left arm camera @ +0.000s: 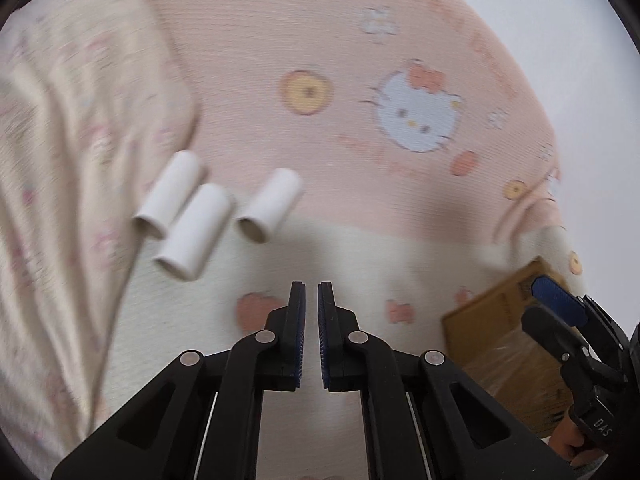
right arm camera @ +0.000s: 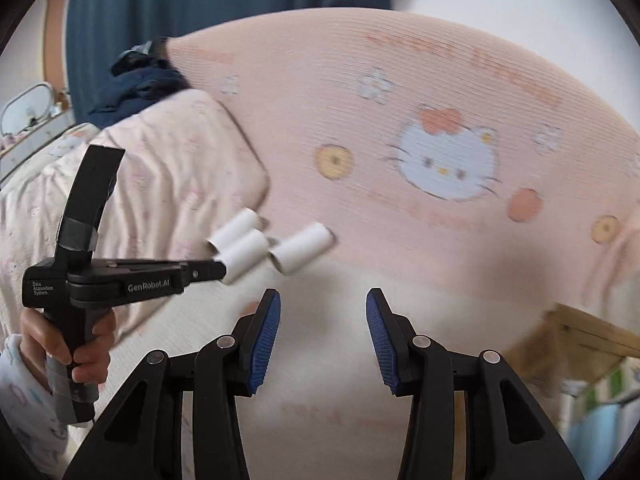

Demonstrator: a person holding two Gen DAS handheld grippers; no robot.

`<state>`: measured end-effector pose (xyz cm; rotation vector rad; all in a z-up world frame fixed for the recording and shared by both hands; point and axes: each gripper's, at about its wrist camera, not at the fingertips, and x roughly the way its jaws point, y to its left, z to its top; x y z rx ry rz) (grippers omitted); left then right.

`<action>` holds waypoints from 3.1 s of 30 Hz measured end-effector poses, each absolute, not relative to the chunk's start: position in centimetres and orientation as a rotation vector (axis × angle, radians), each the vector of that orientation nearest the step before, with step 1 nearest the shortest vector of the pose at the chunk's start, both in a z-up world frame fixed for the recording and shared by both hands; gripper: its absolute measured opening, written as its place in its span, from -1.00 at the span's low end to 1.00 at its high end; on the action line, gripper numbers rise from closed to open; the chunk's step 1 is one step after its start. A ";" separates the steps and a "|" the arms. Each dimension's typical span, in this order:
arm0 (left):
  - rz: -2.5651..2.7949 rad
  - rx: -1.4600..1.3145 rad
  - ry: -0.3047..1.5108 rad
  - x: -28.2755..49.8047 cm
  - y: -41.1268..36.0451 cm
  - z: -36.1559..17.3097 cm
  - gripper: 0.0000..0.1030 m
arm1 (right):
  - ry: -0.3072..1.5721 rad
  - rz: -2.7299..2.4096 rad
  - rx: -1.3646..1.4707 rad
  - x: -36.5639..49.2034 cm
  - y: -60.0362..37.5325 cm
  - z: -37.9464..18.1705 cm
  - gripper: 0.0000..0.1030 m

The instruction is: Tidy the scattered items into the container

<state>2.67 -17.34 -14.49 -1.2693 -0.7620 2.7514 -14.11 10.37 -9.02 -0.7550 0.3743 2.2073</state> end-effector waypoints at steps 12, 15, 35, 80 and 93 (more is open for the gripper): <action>2.718 -1.383 -1.040 2.3 -23.3 -18.5 0.05 | 0.302 2.382 -0.723 -20.4 10.3 -13.6 -0.18; 2.701 -1.367 -1.050 1.3 -23.9 -18.7 0.05 | 0.393 2.390 -0.729 -21.5 11.3 -14.7 -0.18; 2.662 -1.388 -1.243 -5.1 -28.6 -22.8 -0.33 | 1.034 2.112 -0.736 -22.7 20.5 -23.4 -0.17; 2.389 -1.421 -1.282 -4.9 -20.0 -25.9 -0.24 | 1.116 2.318 -0.829 -24.5 19.5 -26.3 -0.16; 2.462 -1.441 -0.933 -2.4 -13.9 -23.9 -0.35 | 1.109 2.193 -0.924 -19.7 15.8 -25.5 -0.20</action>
